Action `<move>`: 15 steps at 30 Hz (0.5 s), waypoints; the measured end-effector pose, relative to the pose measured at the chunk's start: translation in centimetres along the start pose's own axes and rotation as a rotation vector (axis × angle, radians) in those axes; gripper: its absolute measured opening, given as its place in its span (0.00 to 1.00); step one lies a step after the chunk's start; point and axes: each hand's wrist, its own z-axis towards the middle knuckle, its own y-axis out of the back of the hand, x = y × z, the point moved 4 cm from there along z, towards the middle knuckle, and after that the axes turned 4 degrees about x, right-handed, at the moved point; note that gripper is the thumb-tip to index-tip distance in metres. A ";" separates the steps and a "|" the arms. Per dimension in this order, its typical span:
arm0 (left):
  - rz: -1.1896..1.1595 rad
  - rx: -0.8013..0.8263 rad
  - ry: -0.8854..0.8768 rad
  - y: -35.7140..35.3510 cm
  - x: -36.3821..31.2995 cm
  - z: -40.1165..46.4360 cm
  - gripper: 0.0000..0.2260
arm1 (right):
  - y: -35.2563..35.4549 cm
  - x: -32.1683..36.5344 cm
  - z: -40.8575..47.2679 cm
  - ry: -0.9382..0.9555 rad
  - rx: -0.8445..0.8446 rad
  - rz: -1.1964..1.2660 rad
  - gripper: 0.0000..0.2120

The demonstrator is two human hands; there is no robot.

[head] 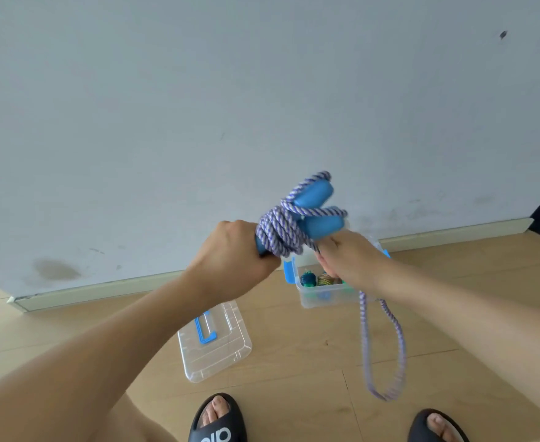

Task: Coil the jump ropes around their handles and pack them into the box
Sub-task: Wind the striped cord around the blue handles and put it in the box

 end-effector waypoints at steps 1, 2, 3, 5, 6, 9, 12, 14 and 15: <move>-0.009 0.013 0.085 0.0 1.1 0.6 0.19 | -0.4 0.1 0.1 0.015 -0.001 0.011 0.23; -0.009 0.040 0.159 -0.1 2.4 1.0 0.18 | -0.5 0.3 -0.5 0.031 -0.013 -0.031 0.26; 0.001 0.075 0.212 -0.3 3.5 1.3 0.17 | -0.6 0.5 -1.0 0.051 -0.009 -0.098 0.27; 0.042 0.144 0.255 -1.2 5.0 1.5 0.16 | -0.9 1.5 -2.4 0.133 0.005 -0.275 0.27; 0.079 0.171 0.257 -1.7 5.5 1.4 0.15 | -1.0 2.3 -3.1 0.184 0.009 -0.382 0.27; 0.276 0.260 0.194 -2.9 5.4 0.8 0.12 | -1.5 4.7 -3.6 0.363 -0.046 -0.664 0.26; 0.427 0.330 0.066 -3.7 4.1 0.1 0.11 | 0.3 6.9 -3.2 0.485 -0.190 -0.731 0.27; 0.490 0.310 -0.027 -3.6 2.9 -0.1 0.11 | 2.2 7.0 -2.3 0.468 -0.259 -0.703 0.29; 0.523 0.303 -0.070 -3.6 2.4 -0.2 0.10 | 2.8 7.0 -1.9 0.452 -0.277 -0.691 0.29</move>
